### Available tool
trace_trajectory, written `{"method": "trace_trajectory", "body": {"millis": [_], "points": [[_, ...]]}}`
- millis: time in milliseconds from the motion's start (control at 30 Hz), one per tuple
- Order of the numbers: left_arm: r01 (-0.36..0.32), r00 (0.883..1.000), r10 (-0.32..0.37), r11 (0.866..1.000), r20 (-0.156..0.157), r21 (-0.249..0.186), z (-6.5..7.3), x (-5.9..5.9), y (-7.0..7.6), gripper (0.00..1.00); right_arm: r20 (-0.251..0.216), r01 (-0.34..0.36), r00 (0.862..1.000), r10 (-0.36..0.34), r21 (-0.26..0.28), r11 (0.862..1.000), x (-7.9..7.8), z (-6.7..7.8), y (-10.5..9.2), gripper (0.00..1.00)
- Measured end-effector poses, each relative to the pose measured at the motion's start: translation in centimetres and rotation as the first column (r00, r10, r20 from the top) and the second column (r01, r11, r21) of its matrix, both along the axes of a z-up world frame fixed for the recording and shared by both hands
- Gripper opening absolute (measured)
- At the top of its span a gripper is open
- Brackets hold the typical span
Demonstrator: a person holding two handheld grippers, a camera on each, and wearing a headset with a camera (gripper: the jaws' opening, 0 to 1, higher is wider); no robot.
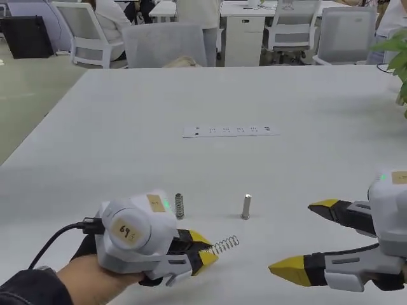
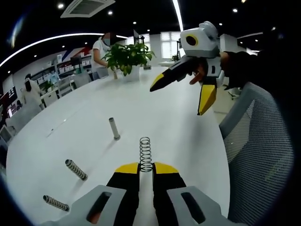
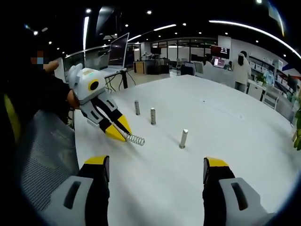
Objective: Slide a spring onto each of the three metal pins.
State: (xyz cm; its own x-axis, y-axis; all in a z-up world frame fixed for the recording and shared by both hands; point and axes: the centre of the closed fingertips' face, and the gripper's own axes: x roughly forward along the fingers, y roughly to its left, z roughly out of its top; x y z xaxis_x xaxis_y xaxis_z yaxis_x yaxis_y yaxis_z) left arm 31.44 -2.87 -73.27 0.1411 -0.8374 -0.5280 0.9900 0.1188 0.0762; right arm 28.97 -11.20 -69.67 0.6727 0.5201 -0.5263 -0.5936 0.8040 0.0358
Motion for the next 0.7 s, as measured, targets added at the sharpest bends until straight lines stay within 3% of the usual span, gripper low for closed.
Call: {"method": "trace_trajectory", "body": {"millis": [567, 700], "points": [[0.034, 0.999, -0.033, 0.999, 0.015, -0.035, 1.5, -1.0, 0.2, 0.02, -0.001, -0.105, 0.994, 0.105, 0.017, 0.994, 0.8, 0.2, 3.3, 0.70], [0.041, 0.999, -0.040, 0.998, 0.016, -0.046, 1.9, -1.2, 0.3, 0.02, -0.010, -0.122, 0.992, 0.123, 0.041, 0.992, 0.8, 0.2, 3.8, 0.66]]}}
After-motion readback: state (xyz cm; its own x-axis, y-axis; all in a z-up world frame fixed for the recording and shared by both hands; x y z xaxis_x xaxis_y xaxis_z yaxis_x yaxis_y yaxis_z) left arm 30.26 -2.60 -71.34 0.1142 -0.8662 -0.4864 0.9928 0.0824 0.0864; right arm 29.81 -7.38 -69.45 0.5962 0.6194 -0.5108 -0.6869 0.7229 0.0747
